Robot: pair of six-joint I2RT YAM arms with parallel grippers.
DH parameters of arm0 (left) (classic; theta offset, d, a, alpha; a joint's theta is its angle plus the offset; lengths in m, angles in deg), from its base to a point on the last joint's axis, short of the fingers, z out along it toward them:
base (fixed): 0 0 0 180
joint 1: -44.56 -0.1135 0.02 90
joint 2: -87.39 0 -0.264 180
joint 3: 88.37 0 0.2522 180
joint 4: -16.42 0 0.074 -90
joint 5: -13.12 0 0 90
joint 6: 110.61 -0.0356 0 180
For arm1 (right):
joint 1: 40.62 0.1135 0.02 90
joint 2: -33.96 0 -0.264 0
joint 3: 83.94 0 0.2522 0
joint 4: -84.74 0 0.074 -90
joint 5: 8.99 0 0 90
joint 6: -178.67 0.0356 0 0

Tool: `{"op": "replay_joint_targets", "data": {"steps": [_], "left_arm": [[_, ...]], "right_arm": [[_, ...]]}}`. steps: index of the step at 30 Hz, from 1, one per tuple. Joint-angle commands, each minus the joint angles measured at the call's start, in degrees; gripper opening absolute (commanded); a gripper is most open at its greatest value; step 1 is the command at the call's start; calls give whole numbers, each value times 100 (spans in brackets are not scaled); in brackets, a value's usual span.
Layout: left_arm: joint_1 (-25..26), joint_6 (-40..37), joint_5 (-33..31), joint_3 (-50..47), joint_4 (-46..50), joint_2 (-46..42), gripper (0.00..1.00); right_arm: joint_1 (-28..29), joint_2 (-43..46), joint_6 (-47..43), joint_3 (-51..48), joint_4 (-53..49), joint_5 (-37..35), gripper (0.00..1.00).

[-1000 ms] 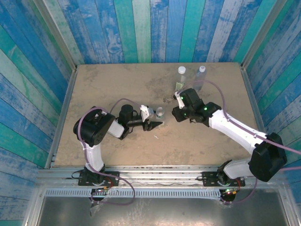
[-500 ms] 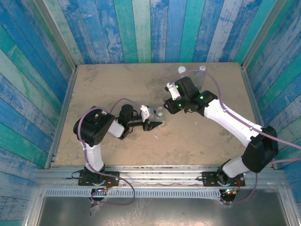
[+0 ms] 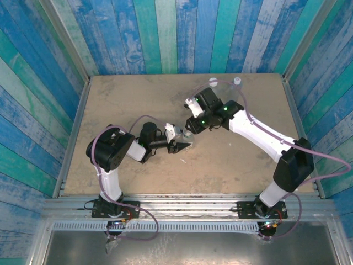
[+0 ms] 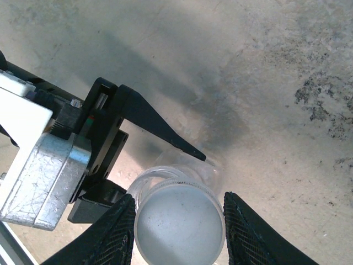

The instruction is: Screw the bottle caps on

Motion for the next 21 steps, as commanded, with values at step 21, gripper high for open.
{"op": "replay_joint_targets", "data": {"steps": [21], "left_arm": [[12, -92, 35, 106, 296, 319, 60]], "right_arm": [[263, -587, -250, 686, -813, -135, 45]]}}
